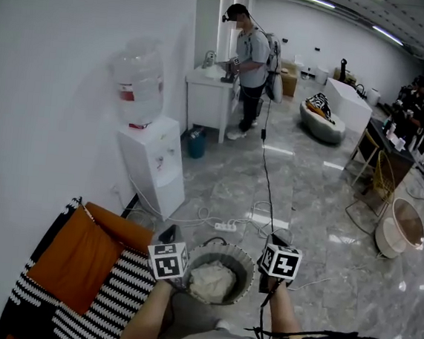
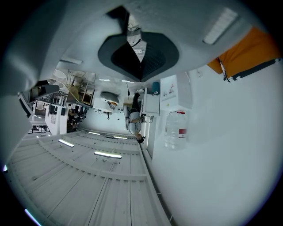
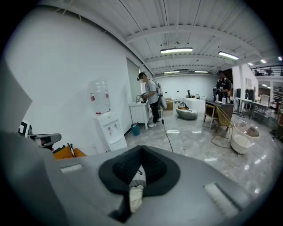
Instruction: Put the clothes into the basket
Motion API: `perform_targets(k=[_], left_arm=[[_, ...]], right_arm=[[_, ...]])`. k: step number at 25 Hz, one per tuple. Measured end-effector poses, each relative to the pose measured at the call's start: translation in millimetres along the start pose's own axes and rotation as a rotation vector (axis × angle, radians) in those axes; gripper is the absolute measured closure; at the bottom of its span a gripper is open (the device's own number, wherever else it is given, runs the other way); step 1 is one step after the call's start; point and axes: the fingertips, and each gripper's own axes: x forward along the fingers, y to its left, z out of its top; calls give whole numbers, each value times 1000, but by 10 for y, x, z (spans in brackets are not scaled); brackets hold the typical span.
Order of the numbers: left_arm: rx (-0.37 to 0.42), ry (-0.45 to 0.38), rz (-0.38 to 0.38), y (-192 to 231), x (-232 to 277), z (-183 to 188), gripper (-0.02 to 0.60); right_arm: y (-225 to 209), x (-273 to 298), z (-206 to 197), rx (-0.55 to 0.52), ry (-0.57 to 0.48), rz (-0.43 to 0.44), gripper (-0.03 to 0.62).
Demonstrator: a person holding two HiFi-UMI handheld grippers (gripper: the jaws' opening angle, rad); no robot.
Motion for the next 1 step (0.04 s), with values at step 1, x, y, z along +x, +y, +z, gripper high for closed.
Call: perform_targets(k=[1], left_arm=[[-1, -2, 0, -8, -3, 1, 573]], right_arm=[[-15, -10, -1, 4, -3, -1, 591]])
